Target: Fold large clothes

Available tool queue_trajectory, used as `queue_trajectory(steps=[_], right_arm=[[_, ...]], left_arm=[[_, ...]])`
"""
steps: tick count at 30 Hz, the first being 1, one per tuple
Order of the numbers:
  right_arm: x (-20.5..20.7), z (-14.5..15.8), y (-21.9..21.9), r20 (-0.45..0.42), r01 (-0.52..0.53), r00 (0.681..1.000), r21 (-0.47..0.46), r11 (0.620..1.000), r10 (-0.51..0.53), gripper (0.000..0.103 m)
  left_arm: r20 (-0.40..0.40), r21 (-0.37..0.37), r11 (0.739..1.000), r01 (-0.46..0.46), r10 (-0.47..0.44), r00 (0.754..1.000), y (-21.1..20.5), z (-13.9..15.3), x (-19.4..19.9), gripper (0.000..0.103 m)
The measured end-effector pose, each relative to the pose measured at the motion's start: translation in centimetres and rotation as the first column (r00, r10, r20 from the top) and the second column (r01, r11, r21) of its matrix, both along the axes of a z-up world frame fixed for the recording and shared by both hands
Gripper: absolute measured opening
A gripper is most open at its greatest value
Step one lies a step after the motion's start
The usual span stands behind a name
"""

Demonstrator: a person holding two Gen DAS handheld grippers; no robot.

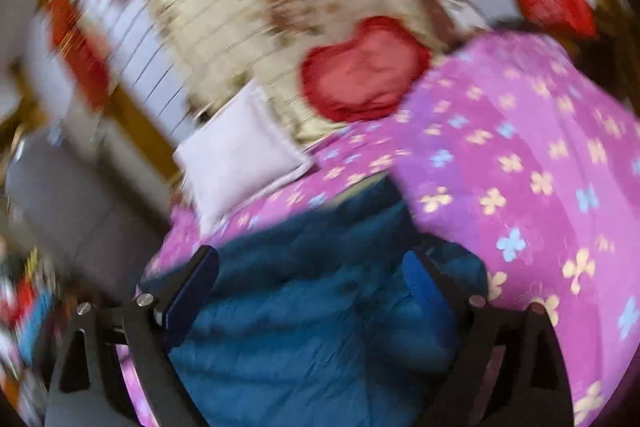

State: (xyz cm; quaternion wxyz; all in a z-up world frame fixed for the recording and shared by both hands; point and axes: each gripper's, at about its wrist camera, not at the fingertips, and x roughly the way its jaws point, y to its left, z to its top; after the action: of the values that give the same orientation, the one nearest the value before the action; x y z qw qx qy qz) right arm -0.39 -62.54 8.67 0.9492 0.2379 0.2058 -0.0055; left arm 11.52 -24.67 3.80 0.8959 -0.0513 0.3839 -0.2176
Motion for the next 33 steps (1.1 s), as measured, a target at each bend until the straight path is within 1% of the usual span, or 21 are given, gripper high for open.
queue_trajectory(steps=[1, 2, 3, 5, 7, 8, 9, 10, 12, 15, 17, 19, 21, 23, 25, 26, 28, 29, 30, 33], right_arm=[[0.0, -0.1, 1.7, -0.019, -0.04, 0.999, -0.066, 0.997, 0.039, 0.096], [0.3, -0.2, 2.9, -0.037, -0.067, 0.997, -0.11, 0.992, 0.063, 0.096], [1.1, -0.8, 4.6, -0.075, -0.108, 0.993, -0.168, 0.98, 0.097, 0.096], [3.4, -2.4, 7.0, -0.167, -0.143, 0.981, -0.261, 0.955, 0.101, 0.095], [6.0, -3.8, 8.3, -0.217, -0.148, 0.973, -0.297, 0.943, 0.084, 0.095], [7.0, -4.3, 8.5, -0.23, -0.148, 0.97, -0.296, 0.944, 0.081, 0.095], [8.8, -5.1, 8.7, -0.256, -0.142, 0.965, -0.305, 0.942, 0.062, 0.095], [9.8, -5.6, 8.8, -0.272, -0.13, 0.961, -0.321, 0.938, 0.04, 0.095], [12.4, -7.2, 8.4, -0.305, -0.084, 0.952, -0.356, 0.931, -0.03, 0.095], [14.3, -8.3, 7.6, -0.301, -0.026, 0.949, -0.378, 0.925, -0.096, 0.095], [15.8, -9.2, 7.1, -0.321, 0.0, 0.937, -0.397, 0.918, -0.139, 0.095], [16.6, -9.7, 7.0, -0.33, 0.016, 0.931, -0.398, 0.917, -0.159, 0.095], [16.7, -9.7, 7.2, -0.342, 0.015, 0.924, -0.414, 0.91, -0.171, 0.095], [16.1, -9.0, 7.5, -0.342, 0.02, 0.924, -0.403, 0.915, -0.171, 0.095], [15.0, -7.8, 7.7, -0.3, 0.019, 0.944, -0.357, 0.934, -0.134, 0.095], [13.8, -6.7, 8.4, -0.258, 0.006, 0.962, -0.322, 0.947, -0.094, 0.095], [13.1, -5.5, 9.8, -0.212, -0.042, 0.977, -0.288, 0.957, -0.021, 0.095], [13.0, -5.0, 10.8, -0.204, -0.076, 0.979, -0.284, 0.956, 0.017, 0.095], [13.5, -4.7, 12.4, -0.22, -0.122, 0.974, -0.293, 0.948, 0.057, 0.095], [15.3, -5.1, 15.6, -0.261, -0.196, 0.959, -0.318, 0.928, 0.113, 0.094]], left_arm=[[0.009, 0.006, 1.0, -0.009, 0.009, 1.0, -0.3, 0.1, 0.2, 0.047], [0.017, 0.015, 1.0, -0.02, 0.02, 1.0, -0.7, 0.2, 0.5, 0.047], [0.019, 0.036, 0.999, -0.034, 0.034, 0.999, -1.4, 0.1, 0.9, 0.047], [0.008, 0.075, 0.995, -0.067, 0.067, 0.998, -2.1, -0.6, 2.2, 0.047], [-0.009, 0.104, 0.99, -0.092, 0.094, 0.996, -2.5, -1.4, 3.2, 0.047], [-0.03, 0.129, 0.986, -0.109, 0.114, 0.993, -2.7, -2.2, 4.0, 0.047], [-0.052, 0.144, 0.982, -0.12, 0.128, 0.99, -2.9, -3.1, 4.8, 0.047], [-0.063, 0.146, 0.981, -0.124, 0.135, 0.989, -2.9, -3.6, 5.4, 0.047], [-0.039, 0.141, 0.981, -0.133, 0.14, 0.989, -3.0, -4.1, 6.1, 0.047], [-0.002, 0.15, 0.98, -0.133, 0.135, 0.991, -3.7, -4.5, 7.0, 0.048], [0.004, 0.158, 0.977, -0.141, 0.143, 0.99, -4.1, -4.6, 7.3, 0.048], [0.006, 0.169, 0.975, -0.143, 0.144, 0.989, -4.3, -4.7, 7.5, 0.048], [0.009, 0.173, 0.975, -0.14, 0.141, 0.99, -4.3, -4.8, 7.5, 0.048], [0.011, 0.17, 0.976, -0.135, 0.135, 0.991, -4.1, -4.9, 7.3, 0.048], [0.006, 0.164, 0.977, -0.134, 0.135, 0.991, -4.0, -5.0, 7.3, 0.048], [0.003, 0.161, 0.978, -0.136, 0.137, 0.991, -3.9, -4.9, 7.2, 0.048], [0.003, 0.164, 0.977, -0.136, 0.137, 0.991, -3.9, -4.9, 7.1, 0.048], [0.005, 0.166, 0.977, -0.135, 0.136, 0.991, -4.0, -4.9, 7.0, 0.048], [0.007, 0.168, 0.977, -0.134, 0.135, 0.991, -4.0, -4.9, 7.0, 0.048], [0.018, 0.178, 0.976, -0.125, 0.124, 0.992, -4.2, -5.0, 6.9, 0.048]])
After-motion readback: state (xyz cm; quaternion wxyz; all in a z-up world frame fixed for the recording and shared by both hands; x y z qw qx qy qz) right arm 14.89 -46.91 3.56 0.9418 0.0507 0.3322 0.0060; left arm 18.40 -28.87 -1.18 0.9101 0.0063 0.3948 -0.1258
